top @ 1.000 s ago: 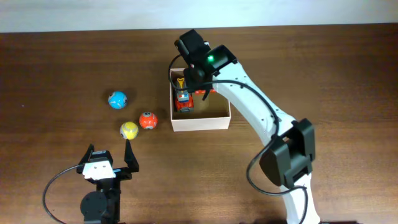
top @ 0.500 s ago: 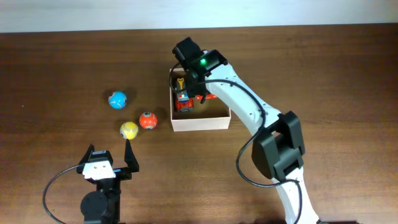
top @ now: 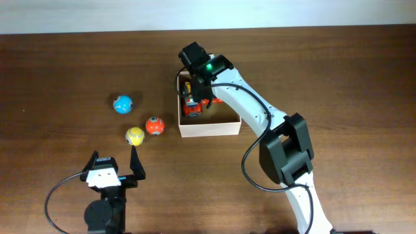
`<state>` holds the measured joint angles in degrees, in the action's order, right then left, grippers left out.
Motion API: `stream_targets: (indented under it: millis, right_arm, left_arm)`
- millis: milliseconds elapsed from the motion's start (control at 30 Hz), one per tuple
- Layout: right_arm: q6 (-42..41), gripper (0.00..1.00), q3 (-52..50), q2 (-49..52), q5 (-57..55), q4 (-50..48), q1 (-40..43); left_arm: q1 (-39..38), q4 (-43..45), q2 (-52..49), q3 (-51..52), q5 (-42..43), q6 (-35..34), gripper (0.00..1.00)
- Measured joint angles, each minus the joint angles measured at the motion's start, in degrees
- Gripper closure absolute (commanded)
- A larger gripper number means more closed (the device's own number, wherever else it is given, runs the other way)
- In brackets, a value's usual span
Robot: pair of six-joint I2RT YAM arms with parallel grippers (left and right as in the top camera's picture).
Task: Pack container
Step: 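Lower the truck into the box beside the first truck and release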
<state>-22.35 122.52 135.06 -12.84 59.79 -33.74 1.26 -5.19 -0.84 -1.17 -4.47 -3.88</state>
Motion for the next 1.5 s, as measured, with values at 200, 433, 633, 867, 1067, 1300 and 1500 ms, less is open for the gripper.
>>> stream_targets:
  millis: [200, 433, 633, 867, 1067, 1300, 1500]
  right_arm:
    - [-0.2, 0.13, 0.0, 0.0, -0.2, -0.1, 0.0]
    - [0.4, 0.13, 0.0, 0.0, -0.2, 0.0, 0.0]
    - [1.6, 0.14, 0.7, 0.0, -0.2, 3.3, 0.0]
    - [2.2, 0.51, 5.4, -1.9, -0.2, 9.0, 0.0]
    - [2.1, 0.79, 7.8, -6.3, -0.5, 12.5, 0.0]
    - [0.0, 0.87, 4.8, -6.5, -0.7, 13.2, 0.0]
    - [-1.9, 0.95, 2.4, -6.5, -0.8, 13.0, 0.3]
  left_arm:
    - [0.0, 0.0, 0.0, 0.0, 0.0, 0.0, 0.01]
    - [0.0, 0.0, 0.0, 0.0, 0.0, 0.0, 0.01]
    - [0.0, 0.0, 0.0, 0.0, 0.0, 0.0, 0.01]
    - [0.0, 0.0, 0.0, 0.0, 0.0, 0.0, 0.01]
    - [0.0, 0.0, 0.0, 0.0, 0.0, 0.0, 0.01]
    - [0.0, 0.0, 0.0, 0.0, 0.0, 0.0, 0.01]
    - [0.0, 0.0, 0.0, 0.0, 0.0, 0.0, 0.01]
